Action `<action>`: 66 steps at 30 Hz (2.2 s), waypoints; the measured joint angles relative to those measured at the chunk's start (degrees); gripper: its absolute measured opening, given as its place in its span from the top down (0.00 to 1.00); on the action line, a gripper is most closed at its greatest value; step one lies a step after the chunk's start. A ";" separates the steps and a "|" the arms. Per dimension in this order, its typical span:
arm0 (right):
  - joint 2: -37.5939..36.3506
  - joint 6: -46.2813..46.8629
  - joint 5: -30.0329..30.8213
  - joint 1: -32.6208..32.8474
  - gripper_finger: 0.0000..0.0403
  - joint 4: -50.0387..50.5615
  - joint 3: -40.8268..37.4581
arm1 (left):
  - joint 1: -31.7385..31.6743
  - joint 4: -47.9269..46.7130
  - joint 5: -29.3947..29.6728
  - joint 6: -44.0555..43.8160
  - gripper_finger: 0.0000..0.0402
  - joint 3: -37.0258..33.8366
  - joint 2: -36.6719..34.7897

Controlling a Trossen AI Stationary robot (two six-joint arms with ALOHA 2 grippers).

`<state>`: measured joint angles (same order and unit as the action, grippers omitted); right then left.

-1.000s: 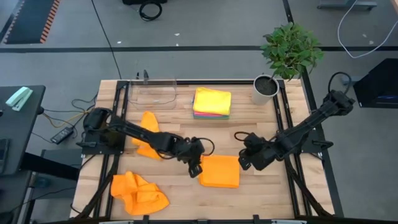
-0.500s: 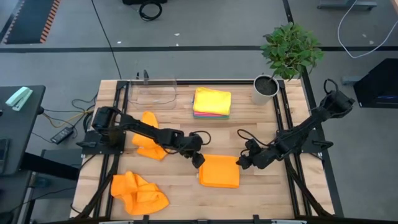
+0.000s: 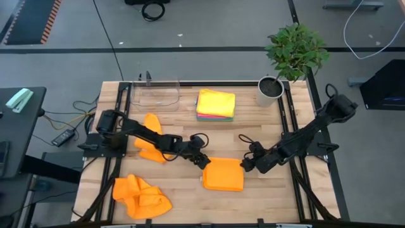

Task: Fold microfiber towels
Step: Fold the middle orange towel

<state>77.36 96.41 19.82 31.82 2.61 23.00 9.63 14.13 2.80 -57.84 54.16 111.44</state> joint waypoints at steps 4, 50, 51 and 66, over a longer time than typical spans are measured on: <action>2.80 -0.01 0.51 -0.93 0.38 -2.95 0.19 | 0.35 0.01 0.86 0.19 0.29 1.70 2.16; -8.31 -64.87 10.01 -15.95 0.99 27.04 21.88 | -8.57 -8.08 2.94 55.21 0.99 1.43 -24.30; -8.56 -68.31 10.93 -16.32 0.99 28.69 23.64 | -8.75 -8.62 3.18 58.69 0.99 1.43 -25.78; 19.02 -55.01 14.02 8.84 0.96 -1.87 20.29 | 17.85 -11.47 13.99 53.94 0.99 -1.82 -7.95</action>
<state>96.38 41.40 33.83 40.66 0.74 43.29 27.48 2.66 16.79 -3.90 52.34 103.49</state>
